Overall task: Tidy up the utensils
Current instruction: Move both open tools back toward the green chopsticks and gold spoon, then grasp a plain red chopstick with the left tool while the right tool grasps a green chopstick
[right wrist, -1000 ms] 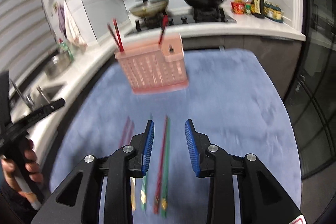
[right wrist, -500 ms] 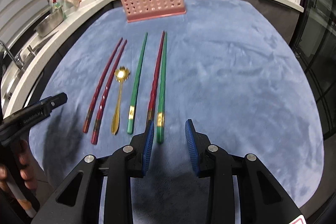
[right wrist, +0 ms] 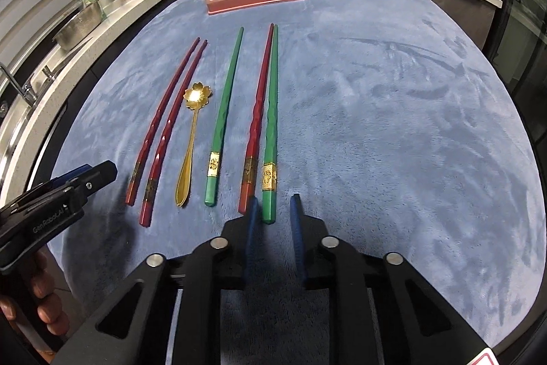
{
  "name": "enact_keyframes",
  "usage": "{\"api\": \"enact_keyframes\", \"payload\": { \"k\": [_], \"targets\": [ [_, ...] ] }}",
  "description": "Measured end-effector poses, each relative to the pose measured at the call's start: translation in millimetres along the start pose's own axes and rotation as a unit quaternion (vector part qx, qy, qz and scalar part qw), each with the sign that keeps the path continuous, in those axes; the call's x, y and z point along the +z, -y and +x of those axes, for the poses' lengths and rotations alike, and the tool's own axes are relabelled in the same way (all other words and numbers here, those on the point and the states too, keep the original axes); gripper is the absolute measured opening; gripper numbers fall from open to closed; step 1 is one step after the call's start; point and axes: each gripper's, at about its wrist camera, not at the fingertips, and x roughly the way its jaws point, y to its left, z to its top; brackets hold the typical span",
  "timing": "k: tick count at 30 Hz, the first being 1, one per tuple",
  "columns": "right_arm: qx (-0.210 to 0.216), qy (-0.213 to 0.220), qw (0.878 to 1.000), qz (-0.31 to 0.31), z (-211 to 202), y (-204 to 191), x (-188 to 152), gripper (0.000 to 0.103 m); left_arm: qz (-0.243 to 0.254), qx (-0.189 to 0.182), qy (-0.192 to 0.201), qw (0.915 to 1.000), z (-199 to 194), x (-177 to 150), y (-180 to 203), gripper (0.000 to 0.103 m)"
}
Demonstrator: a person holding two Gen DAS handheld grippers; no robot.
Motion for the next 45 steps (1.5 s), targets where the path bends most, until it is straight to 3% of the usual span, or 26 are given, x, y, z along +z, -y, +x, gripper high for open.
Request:
{"api": "enact_keyframes", "payload": {
  "k": [15,27,36,45],
  "targets": [
    [0.003,0.004,1.000,-0.001,11.9,0.2,10.0,0.013,0.016,-0.018,-0.014,0.9996,8.5,-2.3,18.1,0.046],
    [0.004,0.005,1.000,-0.002,13.0,0.3,11.2,0.012,0.024,-0.010,-0.016,0.9995,19.0,-2.2,23.1,0.045],
    [0.003,0.006,1.000,-0.004,13.3,0.1,12.0,0.012,0.028,-0.001,-0.012,0.9995,19.8,-2.9,22.6,0.031],
    [0.005,0.005,1.000,0.001,13.3,1.4,11.7,0.007,0.032,-0.011,-0.012,0.9994,17.1,-3.7,22.2,0.009]
  ]
}}
